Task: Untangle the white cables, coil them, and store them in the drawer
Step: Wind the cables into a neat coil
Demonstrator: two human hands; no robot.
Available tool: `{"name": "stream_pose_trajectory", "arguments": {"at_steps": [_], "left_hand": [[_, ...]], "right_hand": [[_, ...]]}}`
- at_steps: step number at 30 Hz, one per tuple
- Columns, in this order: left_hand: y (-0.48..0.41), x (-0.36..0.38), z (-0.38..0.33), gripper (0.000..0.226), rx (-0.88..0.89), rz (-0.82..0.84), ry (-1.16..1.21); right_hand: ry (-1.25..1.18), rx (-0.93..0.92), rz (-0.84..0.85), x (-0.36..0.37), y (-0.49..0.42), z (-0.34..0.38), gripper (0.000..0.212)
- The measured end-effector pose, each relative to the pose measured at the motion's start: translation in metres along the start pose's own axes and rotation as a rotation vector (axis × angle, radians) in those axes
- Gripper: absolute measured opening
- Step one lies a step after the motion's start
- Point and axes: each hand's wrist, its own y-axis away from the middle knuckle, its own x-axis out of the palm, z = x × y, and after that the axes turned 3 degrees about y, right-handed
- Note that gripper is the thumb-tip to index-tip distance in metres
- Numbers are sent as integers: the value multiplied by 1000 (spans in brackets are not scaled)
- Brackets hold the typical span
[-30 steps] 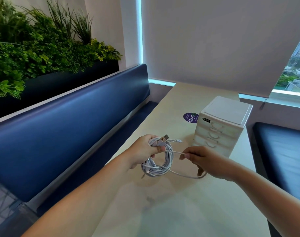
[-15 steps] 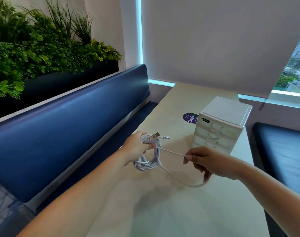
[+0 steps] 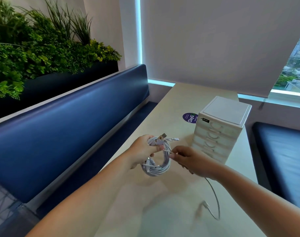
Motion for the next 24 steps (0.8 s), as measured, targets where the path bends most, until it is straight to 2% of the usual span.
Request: {"name": "stream_pose_trajectory", "arguments": {"at_steps": [4, 7, 9, 12, 15, 18, 20, 24], "left_hand": [[7, 8, -4, 27, -67, 134, 47], [13, -1, -4, 34, -131, 320, 197], [15, -2, -5, 46, -133, 366, 221], [13, 2, -5, 43, -104, 293, 182], [9, 10, -2, 41, -91, 185, 126], [7, 17, -3, 34, -77, 89, 61], [6, 16, -4, 33, -83, 95, 30], [7, 9, -7, 33, -117, 187, -50]], "right_hand": [[80, -61, -123, 1, -9, 3, 21], [-14, -24, -95, -7, -5, -1, 23], [-61, -31, -63, -9, 0, -3, 23], [82, -119, -102, -6, 4, -6, 20], [343, -330, -187, 0, 6, -8, 17], [519, -486, -285, 3, 6, -7, 26], [633, -540, -350, 1, 6, -7, 32], [713, -604, -353, -7, 6, -3, 13]]}}
